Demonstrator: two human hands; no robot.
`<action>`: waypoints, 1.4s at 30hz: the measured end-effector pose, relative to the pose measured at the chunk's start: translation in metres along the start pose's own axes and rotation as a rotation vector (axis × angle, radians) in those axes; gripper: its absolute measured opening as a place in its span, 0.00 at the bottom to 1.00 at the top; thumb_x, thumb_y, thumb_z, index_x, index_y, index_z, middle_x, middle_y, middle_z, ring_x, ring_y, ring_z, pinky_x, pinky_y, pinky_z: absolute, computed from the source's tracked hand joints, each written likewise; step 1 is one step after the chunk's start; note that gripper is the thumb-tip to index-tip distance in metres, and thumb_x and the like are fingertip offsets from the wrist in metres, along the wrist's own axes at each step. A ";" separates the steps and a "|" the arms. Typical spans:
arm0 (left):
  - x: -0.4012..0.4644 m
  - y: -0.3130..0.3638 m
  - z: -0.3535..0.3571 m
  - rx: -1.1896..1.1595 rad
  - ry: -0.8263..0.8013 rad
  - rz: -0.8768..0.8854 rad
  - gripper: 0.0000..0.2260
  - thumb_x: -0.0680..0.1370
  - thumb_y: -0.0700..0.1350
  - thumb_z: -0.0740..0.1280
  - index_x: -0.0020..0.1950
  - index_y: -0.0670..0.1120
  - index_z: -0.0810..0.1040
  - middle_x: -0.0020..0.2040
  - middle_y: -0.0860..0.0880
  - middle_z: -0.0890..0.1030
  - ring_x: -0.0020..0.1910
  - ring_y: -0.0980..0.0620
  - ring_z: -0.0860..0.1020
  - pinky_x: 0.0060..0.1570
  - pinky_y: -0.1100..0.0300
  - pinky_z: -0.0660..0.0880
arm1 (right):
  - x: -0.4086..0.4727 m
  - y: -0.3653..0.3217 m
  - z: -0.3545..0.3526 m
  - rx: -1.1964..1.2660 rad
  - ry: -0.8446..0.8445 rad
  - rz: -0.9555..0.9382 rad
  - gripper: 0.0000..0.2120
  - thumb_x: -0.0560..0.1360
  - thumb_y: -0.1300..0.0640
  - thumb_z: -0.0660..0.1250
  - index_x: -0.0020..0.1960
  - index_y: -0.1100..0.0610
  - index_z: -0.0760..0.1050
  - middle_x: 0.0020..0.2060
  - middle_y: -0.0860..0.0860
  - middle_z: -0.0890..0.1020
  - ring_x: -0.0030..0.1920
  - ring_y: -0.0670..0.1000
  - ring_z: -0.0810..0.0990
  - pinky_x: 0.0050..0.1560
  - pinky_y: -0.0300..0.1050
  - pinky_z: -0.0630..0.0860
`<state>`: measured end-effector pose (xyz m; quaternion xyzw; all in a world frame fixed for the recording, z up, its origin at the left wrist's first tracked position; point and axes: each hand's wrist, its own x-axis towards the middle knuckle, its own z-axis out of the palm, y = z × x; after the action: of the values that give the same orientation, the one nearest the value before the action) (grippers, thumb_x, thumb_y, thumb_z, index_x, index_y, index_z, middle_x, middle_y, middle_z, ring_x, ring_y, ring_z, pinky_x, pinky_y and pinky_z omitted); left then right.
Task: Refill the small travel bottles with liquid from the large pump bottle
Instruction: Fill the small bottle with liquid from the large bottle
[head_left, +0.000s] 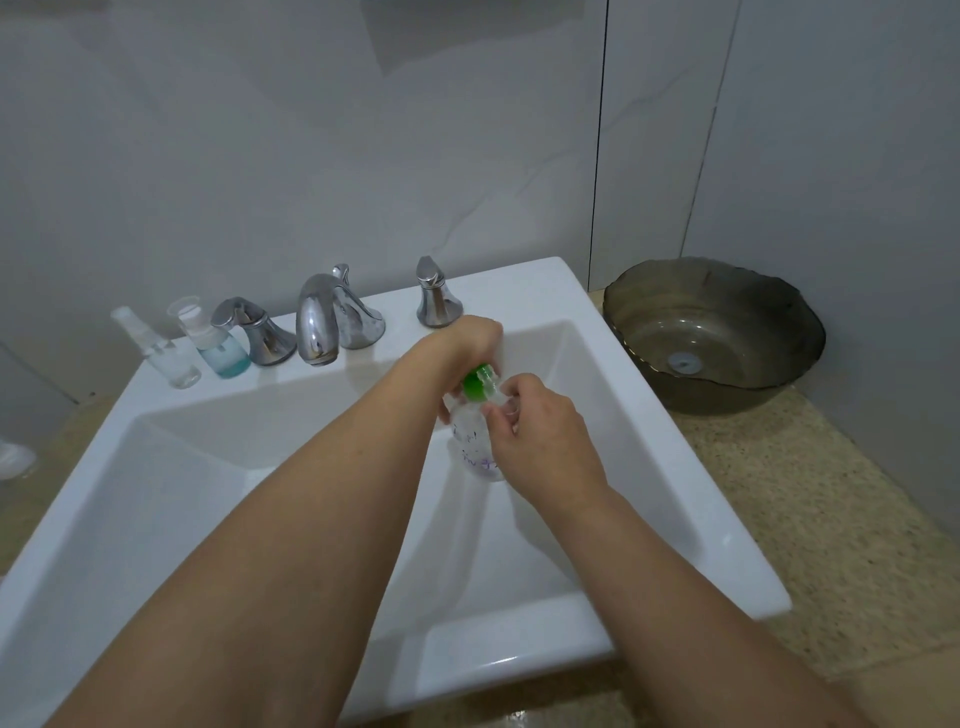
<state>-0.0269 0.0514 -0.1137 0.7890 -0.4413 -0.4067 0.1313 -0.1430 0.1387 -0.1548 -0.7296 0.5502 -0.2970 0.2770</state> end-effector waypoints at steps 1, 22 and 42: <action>-0.001 -0.002 0.003 0.001 0.040 0.023 0.15 0.80 0.43 0.56 0.56 0.39 0.80 0.53 0.35 0.82 0.52 0.33 0.81 0.51 0.33 0.79 | 0.000 0.000 0.001 -0.008 -0.008 0.004 0.12 0.80 0.51 0.61 0.58 0.58 0.72 0.49 0.53 0.80 0.49 0.56 0.78 0.50 0.51 0.75; -0.003 -0.002 -0.007 -0.111 -0.124 -0.072 0.23 0.81 0.55 0.57 0.61 0.39 0.81 0.60 0.38 0.79 0.58 0.38 0.77 0.60 0.41 0.72 | -0.003 -0.003 -0.005 0.025 -0.006 0.016 0.13 0.79 0.51 0.62 0.58 0.58 0.72 0.50 0.54 0.80 0.50 0.57 0.78 0.51 0.52 0.75; -0.001 -0.002 0.014 0.030 0.155 0.074 0.18 0.75 0.33 0.70 0.64 0.35 0.74 0.60 0.34 0.79 0.58 0.32 0.80 0.56 0.32 0.78 | 0.000 -0.001 -0.002 -0.008 -0.053 0.038 0.13 0.80 0.51 0.61 0.59 0.58 0.72 0.51 0.55 0.79 0.50 0.57 0.78 0.50 0.51 0.75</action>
<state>-0.0362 0.0557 -0.1229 0.8032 -0.4647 -0.3326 0.1680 -0.1440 0.1390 -0.1532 -0.7276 0.5576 -0.2702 0.2943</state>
